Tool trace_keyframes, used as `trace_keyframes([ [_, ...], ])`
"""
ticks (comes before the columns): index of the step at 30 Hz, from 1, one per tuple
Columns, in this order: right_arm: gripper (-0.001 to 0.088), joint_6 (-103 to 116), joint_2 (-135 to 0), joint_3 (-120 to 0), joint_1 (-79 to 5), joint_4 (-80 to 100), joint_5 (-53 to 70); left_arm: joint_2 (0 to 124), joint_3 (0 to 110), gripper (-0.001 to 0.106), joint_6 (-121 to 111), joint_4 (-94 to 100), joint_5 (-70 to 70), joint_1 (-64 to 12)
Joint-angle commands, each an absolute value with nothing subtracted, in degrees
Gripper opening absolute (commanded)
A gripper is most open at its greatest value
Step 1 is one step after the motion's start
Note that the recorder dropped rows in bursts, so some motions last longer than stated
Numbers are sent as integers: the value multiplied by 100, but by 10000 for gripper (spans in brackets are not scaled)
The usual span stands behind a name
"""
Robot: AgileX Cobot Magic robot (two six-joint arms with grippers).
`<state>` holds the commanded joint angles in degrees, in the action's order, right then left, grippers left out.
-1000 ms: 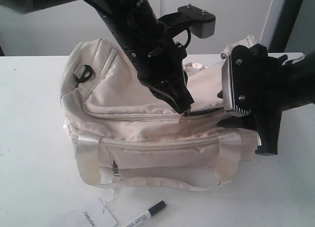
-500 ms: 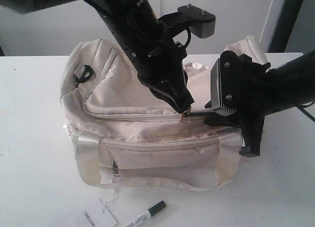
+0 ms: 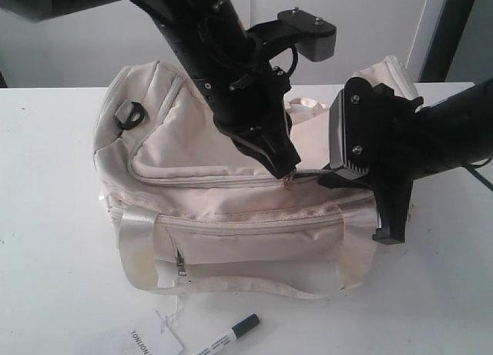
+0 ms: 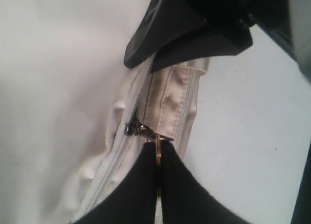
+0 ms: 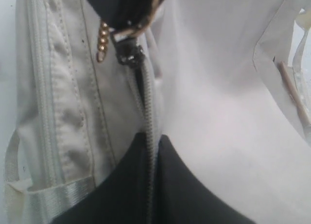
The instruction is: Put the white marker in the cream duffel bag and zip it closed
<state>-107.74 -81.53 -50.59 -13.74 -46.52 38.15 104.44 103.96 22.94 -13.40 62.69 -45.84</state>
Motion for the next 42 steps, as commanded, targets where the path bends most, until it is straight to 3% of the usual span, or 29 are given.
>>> trace_keyframes([
  [42,0,-10774,-8153,-5059,-1374,-4148,3310,10456,10396,0,1944,1100,6996,-4584],
])
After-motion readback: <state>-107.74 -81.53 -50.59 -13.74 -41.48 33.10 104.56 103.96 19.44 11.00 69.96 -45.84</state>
